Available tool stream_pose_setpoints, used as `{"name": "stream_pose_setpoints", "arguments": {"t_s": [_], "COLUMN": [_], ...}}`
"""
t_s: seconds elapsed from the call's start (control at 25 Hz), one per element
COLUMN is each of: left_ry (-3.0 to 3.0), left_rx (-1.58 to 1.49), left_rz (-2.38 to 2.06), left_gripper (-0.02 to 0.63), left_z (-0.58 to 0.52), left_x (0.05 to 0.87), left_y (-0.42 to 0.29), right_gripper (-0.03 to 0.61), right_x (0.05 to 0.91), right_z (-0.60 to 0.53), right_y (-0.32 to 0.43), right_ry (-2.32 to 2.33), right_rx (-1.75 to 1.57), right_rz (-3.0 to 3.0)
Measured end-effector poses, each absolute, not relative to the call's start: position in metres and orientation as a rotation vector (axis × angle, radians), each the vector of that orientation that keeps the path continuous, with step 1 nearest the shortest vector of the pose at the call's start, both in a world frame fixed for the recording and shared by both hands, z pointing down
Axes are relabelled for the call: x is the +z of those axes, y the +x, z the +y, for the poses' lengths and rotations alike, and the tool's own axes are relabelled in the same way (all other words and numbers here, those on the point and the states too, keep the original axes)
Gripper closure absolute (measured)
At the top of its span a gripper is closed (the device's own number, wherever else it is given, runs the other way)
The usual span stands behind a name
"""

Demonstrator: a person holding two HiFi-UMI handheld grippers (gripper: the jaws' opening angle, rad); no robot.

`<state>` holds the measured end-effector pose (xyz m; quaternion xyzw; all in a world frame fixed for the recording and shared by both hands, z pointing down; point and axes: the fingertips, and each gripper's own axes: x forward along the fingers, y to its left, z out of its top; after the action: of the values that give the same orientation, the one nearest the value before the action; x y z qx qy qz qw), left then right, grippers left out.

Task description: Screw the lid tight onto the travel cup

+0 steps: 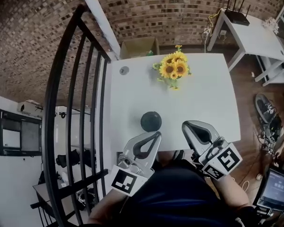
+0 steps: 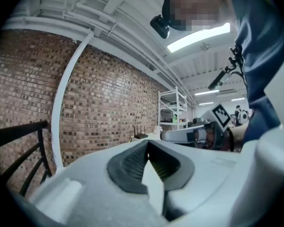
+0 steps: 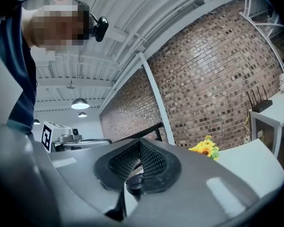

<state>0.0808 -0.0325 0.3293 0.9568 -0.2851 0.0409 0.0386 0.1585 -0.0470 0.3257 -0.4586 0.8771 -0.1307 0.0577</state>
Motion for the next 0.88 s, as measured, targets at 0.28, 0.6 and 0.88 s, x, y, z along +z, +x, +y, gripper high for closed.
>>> {"name": "stream_pose_setpoints", "arguments": {"t_s": [0.28,0.6,0.88], "left_ry": [2.898,2.887,2.878], "left_rx": [0.167,0.153,0.161], "left_rz": [-0.893,-0.899,-0.910], "left_gripper": [0.609,0.609,0.609], "left_z": [-0.034,-0.035,-0.037], "left_x": [0.340,0.343,0.345], "left_y": [0.091,0.094,0.089], "right_gripper": [0.568,0.568,0.568], "right_x": [0.328,0.328,0.323], "right_z": [-0.042,-0.038,-0.040], "right_y": [0.169,0.169,0.164], "right_ry": [-1.450,-1.453,-1.431], "right_rx": [-0.321,-0.278,-0.265], "right_rz": [2.680,2.710,2.704]}}
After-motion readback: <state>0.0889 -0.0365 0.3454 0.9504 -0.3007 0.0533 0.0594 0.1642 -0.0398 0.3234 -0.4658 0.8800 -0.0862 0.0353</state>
